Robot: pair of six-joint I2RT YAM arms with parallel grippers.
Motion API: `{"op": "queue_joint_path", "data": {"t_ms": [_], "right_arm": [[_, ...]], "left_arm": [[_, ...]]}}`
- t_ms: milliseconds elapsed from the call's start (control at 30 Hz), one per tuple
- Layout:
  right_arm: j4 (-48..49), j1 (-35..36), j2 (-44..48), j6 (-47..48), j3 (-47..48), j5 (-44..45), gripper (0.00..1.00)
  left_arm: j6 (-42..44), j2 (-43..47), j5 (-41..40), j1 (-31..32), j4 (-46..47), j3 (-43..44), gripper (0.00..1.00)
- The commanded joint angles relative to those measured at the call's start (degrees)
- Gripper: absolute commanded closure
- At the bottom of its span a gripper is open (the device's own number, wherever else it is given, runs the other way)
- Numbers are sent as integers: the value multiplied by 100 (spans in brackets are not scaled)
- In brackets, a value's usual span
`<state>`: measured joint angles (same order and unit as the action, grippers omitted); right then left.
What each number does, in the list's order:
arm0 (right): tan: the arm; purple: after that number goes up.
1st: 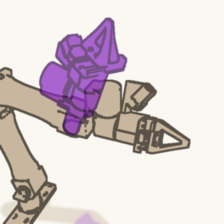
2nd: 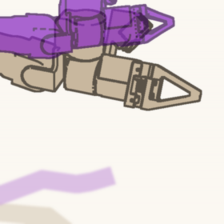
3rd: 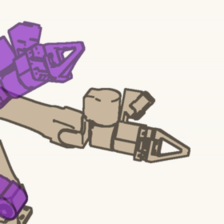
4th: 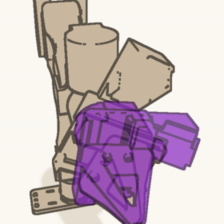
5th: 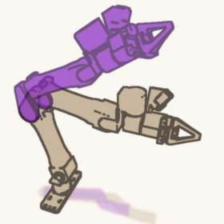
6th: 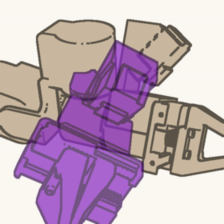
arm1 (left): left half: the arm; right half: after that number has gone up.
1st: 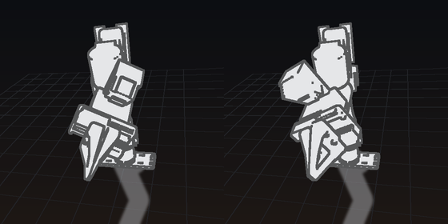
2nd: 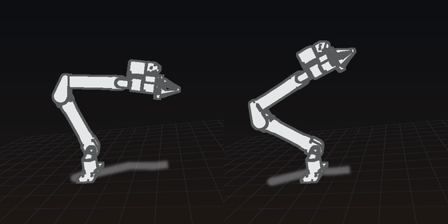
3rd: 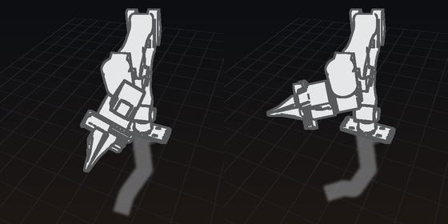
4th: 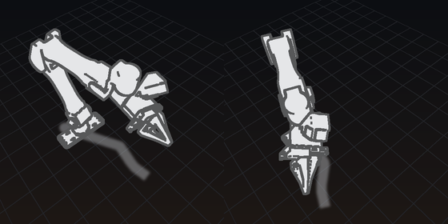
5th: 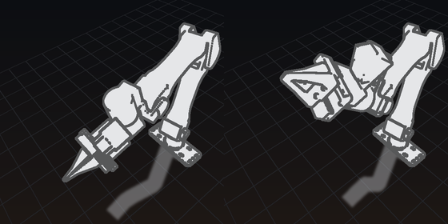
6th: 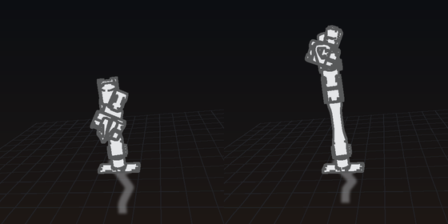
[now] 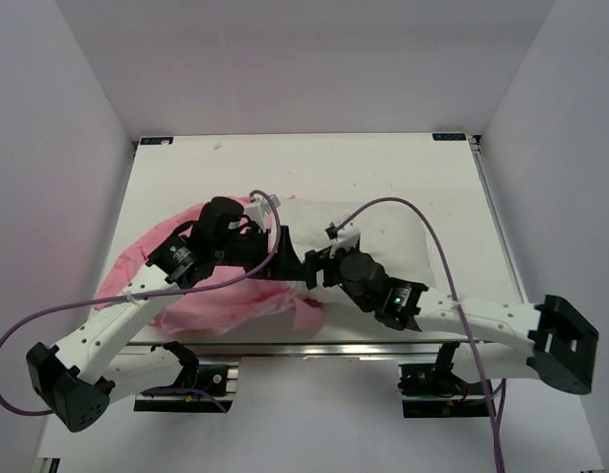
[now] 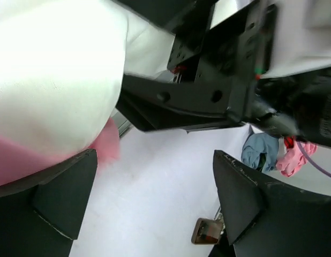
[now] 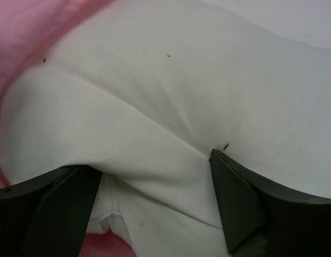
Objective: Put the pillow into the pillowcase
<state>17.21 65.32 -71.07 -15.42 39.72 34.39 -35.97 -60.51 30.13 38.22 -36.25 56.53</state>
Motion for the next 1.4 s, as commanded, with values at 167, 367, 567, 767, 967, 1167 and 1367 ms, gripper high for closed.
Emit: {"op": "queue_joint_path", "data": {"t_ms": [167,367,567,767,967,1167,1367], "right_arm": [[-1325,-81,2016,-15,-299,-977,11],[-2080,-247,2133,451,385,-838,11],[-2899,-1678,1097,145,1432,-1046,11],[-2751,-2884,280,810,2327,-2199,11],[-2443,-3569,-870,1963,3250,-4455,11],[-2441,-3913,-2259,2332,4077,-6382,11],[-2731,-3904,-3148,2465,4780,-7016,11]], "left_arm": [[353,-206,-1155,28,-1549,2334,2],[371,-1057,-3897,28,-2245,3336,2],[906,-2964,-5025,10,-2983,4679,2],[1056,-3871,-5316,-471,-3415,5245,4],[1275,-3740,-4878,-1000,-2960,4306,9],[1487,-4152,-4446,-1036,-2721,3997,13],[1566,-4706,-4595,-1036,-2852,4400,26]]}}
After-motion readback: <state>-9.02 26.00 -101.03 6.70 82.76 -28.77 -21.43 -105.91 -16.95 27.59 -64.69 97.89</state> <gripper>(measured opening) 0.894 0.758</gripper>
